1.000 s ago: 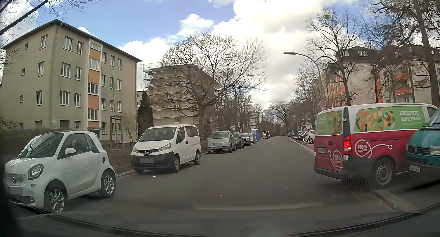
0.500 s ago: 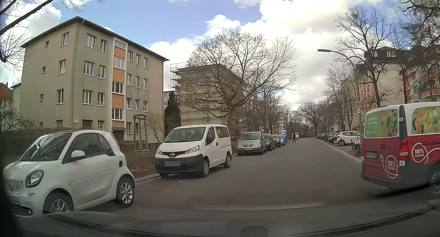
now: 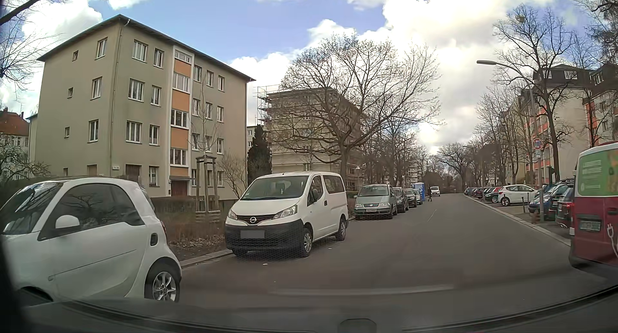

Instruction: Follow the waypoints while adhering to traffic rules and regulations

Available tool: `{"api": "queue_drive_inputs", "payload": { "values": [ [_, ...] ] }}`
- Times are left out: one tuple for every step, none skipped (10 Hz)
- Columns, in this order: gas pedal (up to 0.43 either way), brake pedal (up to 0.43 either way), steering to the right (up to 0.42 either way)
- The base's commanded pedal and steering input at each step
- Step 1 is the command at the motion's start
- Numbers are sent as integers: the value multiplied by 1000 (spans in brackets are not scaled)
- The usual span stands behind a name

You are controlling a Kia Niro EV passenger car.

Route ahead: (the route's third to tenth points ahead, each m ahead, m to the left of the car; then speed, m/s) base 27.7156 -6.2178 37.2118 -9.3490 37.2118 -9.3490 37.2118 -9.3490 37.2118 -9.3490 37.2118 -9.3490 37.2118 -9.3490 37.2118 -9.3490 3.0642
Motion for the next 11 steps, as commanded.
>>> {"api": "queue_drive_inputs", "payload": {
  "values": [
    [228, 37, 15],
    [240, 37, 46],
    [240, 37, 69],
    [240, 37, 99],
    [240, 37, 144],
    [240, 37, 206],
    [240, 30, 237],
    [228, 37, 241],
    [220, 37, 240],
    [177, 37, 242],
    [79, 37, 254]
  ]
}}
